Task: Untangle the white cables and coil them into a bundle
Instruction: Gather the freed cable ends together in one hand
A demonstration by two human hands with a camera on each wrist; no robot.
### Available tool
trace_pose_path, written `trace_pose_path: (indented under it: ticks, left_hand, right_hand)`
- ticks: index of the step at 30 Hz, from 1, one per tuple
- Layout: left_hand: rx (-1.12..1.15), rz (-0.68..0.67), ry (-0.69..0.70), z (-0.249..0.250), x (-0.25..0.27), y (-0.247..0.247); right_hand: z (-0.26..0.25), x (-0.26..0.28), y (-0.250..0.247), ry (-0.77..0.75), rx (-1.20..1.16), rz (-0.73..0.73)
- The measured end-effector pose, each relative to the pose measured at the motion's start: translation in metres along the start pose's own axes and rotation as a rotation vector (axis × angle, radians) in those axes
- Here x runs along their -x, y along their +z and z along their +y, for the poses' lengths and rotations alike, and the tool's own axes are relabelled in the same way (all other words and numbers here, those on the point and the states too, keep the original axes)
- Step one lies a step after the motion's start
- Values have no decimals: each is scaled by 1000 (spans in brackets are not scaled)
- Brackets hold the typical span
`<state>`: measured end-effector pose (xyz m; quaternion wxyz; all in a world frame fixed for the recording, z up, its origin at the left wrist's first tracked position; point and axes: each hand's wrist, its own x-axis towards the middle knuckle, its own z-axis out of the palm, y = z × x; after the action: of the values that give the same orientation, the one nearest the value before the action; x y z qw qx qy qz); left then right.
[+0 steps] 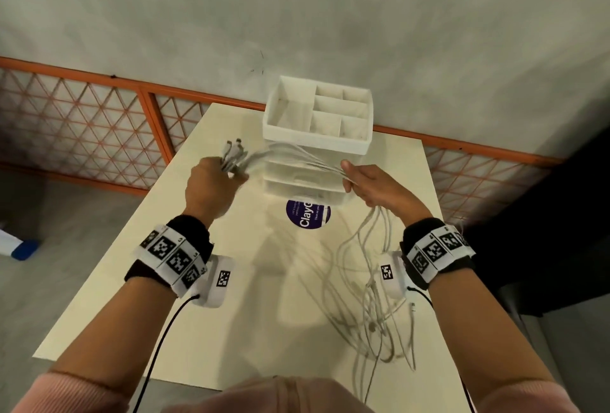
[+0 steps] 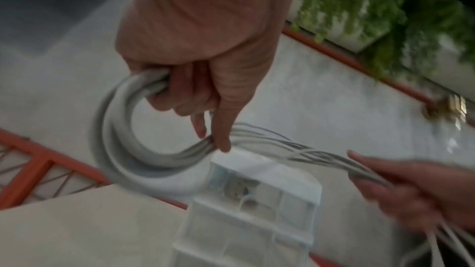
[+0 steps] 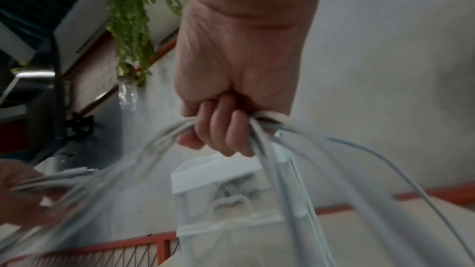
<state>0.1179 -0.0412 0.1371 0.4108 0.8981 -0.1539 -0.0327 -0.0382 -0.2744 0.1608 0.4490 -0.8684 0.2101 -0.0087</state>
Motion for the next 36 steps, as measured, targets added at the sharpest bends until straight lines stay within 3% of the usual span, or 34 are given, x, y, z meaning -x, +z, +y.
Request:
trace_pose_path:
  ticks: [2, 4, 7, 10, 14, 17, 21, 26, 32, 36]
  left_hand:
    - [-113, -45, 25, 3, 9, 2]
    - [37, -101, 233, 13, 17, 5]
    - [180, -345, 512, 33, 26, 17]
    - [255, -473, 511, 39, 27, 31]
    - [217, -459, 567, 37, 21, 29]
    - [120, -242, 718, 46, 18, 18]
    - [180, 86, 594, 60, 15, 2]
    - [285, 260, 428, 59, 1, -17]
    - [266, 252, 389, 44, 5, -12]
    - [103, -87, 325, 34, 6, -12]
  right_hand:
    - [-10, 0, -3, -3, 170, -4]
    - [-22, 0, 0, 14, 295, -93]
    - [-39, 0, 12, 12, 169, -253]
    - [-52, 1, 11, -12, 7, -302]
    - [-50, 5, -3, -42, -126, -323]
    - [-35, 9, -3, -110, -135, -262]
    - [6, 3, -7, -31, -45, -161]
    - [60, 3, -11, 107, -3, 28]
    - [87, 1, -19, 117, 153, 239]
    - [86, 7, -17, 307, 326, -66]
